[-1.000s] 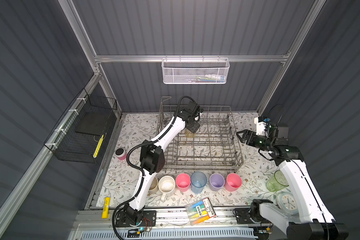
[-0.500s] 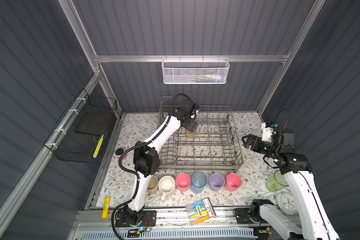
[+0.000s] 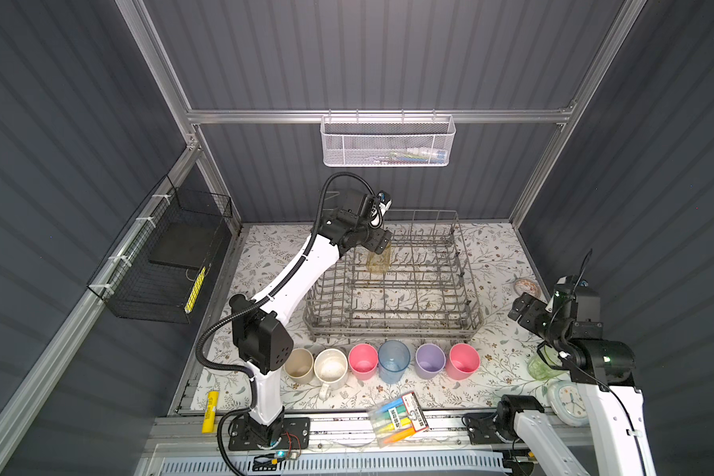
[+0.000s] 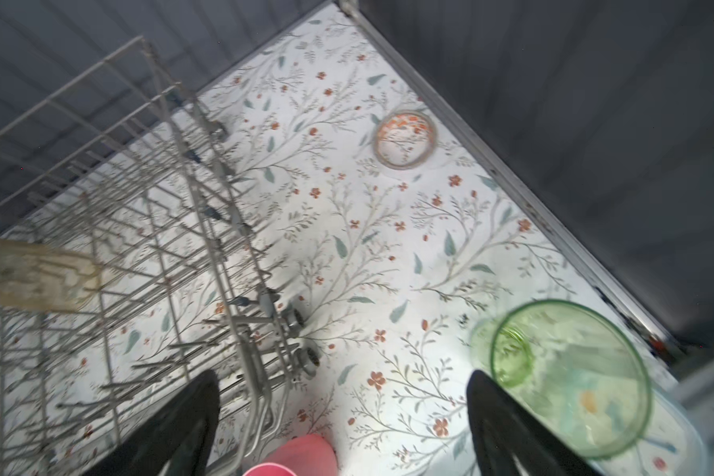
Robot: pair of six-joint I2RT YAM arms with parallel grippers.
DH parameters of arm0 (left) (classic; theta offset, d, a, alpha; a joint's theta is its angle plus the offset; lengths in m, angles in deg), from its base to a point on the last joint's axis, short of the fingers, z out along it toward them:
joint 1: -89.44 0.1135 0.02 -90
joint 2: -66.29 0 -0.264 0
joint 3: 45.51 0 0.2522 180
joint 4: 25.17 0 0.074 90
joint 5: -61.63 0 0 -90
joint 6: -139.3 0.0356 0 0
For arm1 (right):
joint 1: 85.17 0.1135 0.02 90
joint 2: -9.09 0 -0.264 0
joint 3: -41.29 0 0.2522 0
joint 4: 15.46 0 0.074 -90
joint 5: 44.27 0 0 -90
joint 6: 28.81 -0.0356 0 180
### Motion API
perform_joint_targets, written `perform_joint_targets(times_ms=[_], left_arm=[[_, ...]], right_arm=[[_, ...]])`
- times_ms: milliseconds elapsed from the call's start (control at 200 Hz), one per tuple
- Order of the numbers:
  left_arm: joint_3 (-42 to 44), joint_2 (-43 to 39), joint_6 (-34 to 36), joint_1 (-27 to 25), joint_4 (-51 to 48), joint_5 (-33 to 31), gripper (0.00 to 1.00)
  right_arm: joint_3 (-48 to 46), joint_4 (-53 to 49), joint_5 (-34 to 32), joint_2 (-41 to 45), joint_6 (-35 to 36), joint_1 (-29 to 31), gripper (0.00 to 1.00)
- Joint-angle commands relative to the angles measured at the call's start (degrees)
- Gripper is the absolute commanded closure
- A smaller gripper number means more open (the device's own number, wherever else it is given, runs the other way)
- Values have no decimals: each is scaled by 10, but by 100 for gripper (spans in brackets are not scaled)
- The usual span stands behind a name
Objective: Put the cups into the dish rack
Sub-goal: 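Lower the amber glass into the rack while the right gripper reaches the green glass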
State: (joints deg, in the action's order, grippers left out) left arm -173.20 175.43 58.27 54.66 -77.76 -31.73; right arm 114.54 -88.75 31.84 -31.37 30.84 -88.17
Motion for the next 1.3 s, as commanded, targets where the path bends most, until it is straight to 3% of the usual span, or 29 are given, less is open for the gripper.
perform_joint_targets(times_ms=[0,305,460,796,1296], left_arm=[[18,-8,-15,2,19,32,13],[68,-25,-20,2,46,58,13],[93,-38,-21,2,65,101,13],[85,-37,-25,2,55,144,14],[97,-39,-21,2,60,152,14]], right_arm=[[-18,-46,-83,4,-74,-2,5],[-61,-75,-168,13,-177,-2,5],[-69,-103,-205,1,-222,-1,5],[-123,-79,-207,50,-234,-2,8],[-143,-44,-200,-14,-226,-14,7]])
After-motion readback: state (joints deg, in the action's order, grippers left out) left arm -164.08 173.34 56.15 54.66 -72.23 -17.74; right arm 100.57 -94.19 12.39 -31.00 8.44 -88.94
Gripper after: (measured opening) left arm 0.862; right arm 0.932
